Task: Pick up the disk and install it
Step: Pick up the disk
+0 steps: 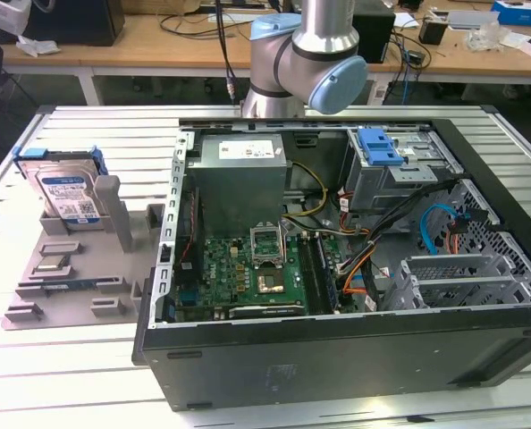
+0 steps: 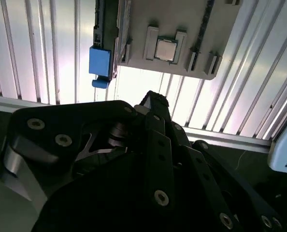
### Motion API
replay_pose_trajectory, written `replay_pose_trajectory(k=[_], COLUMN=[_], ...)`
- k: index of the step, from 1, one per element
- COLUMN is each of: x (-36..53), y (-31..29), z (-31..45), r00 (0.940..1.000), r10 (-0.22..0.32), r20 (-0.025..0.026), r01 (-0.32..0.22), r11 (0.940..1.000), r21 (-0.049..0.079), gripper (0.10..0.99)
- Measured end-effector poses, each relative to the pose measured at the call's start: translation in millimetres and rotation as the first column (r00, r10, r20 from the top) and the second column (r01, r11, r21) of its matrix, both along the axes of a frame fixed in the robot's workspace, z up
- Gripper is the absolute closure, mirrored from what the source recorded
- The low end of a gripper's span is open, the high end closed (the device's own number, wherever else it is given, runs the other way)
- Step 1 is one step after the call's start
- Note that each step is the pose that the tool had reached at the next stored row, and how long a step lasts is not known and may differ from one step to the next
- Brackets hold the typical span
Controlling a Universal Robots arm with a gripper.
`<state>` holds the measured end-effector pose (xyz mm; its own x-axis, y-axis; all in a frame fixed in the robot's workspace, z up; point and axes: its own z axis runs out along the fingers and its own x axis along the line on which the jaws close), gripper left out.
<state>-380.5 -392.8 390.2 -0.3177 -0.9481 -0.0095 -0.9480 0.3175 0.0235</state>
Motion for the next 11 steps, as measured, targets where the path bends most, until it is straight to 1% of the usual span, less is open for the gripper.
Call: replay_pose_trajectory(k=[3,4,6,9,10,11], x=[0.0,0.0,0.0,0.0,0.0,0.0], y=[0.0,0.0,0.0,0.0,0.0,0.0], z=[0.0,0.0,0.0,0.0,0.0,0.0], r00=[0.9989,0.9977,0.9956,0.9898,0.9861,0.9837], r10=[0.046,0.068,0.094,0.142,0.166,0.180], r20=[0.0000,0.0000,0.0000,0.0000,0.0000,0.0000], r01=[-0.046,-0.068,-0.094,-0.142,-0.166,-0.180], r11=[0.9989,0.9977,0.9956,0.9898,0.9861,0.9837], r21=[0.000,0.000,0.000,0.000,0.000,0.000], gripper=[0.980,0.980,0.980,0.980,0.980,0.980])
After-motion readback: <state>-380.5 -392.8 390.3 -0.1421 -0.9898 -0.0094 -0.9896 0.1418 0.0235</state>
